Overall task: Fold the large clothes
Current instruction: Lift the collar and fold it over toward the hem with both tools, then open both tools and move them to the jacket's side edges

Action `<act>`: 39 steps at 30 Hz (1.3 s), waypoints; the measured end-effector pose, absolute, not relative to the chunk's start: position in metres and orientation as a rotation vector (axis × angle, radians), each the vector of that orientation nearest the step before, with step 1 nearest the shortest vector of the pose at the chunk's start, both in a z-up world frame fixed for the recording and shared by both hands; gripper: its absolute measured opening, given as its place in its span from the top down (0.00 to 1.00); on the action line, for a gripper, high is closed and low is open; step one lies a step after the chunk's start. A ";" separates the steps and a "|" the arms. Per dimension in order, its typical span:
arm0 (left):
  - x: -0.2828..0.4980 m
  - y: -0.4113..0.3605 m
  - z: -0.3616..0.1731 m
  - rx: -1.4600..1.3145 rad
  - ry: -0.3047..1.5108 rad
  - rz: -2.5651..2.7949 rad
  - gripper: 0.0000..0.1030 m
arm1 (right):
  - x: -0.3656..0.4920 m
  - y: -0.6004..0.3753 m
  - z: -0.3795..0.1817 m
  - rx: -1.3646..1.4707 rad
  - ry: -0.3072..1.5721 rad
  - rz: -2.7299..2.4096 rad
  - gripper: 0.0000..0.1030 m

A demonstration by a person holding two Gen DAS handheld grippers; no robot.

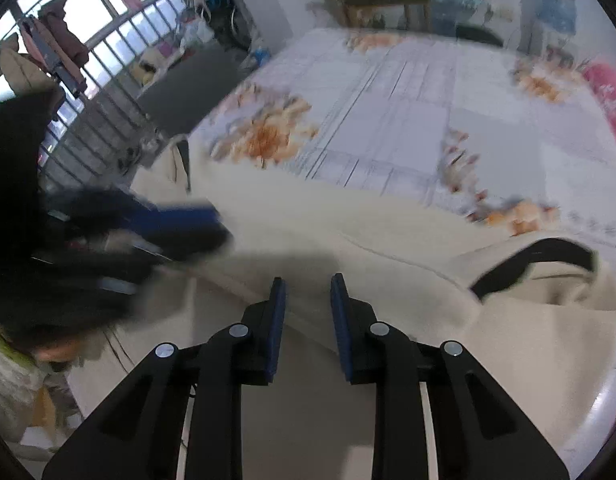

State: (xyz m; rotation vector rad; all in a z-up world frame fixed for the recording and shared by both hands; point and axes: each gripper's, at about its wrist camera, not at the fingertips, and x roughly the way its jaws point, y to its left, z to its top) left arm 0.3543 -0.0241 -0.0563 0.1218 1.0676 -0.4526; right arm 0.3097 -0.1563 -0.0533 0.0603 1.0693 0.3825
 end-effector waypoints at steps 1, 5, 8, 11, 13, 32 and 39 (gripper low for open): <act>0.355 -0.024 -0.062 0.125 1.086 -0.445 0.82 | 0.305 -0.161 -0.051 0.039 1.049 0.356 0.76; 0.349 -0.011 -0.067 0.105 1.071 -0.473 0.82 | 0.300 -0.177 -0.069 -0.033 1.090 0.288 0.78; 0.345 0.000 -0.064 0.078 1.067 -0.483 0.81 | 0.292 -0.181 -0.060 -0.038 1.074 0.282 0.78; 0.341 0.006 -0.064 0.083 1.068 -0.488 0.76 | 0.287 -0.186 -0.048 -0.005 1.032 0.259 0.77; 0.342 0.006 -0.070 0.083 1.089 -0.477 0.75 | 0.290 -0.191 -0.060 0.004 1.080 0.225 0.77; 0.200 0.121 0.018 -0.065 0.867 -0.342 0.41 | 0.136 -0.150 0.003 -0.019 0.954 0.324 0.31; 0.132 0.149 -0.023 -0.100 0.866 -0.290 0.41 | 0.088 -0.128 -0.043 0.028 1.020 0.359 0.31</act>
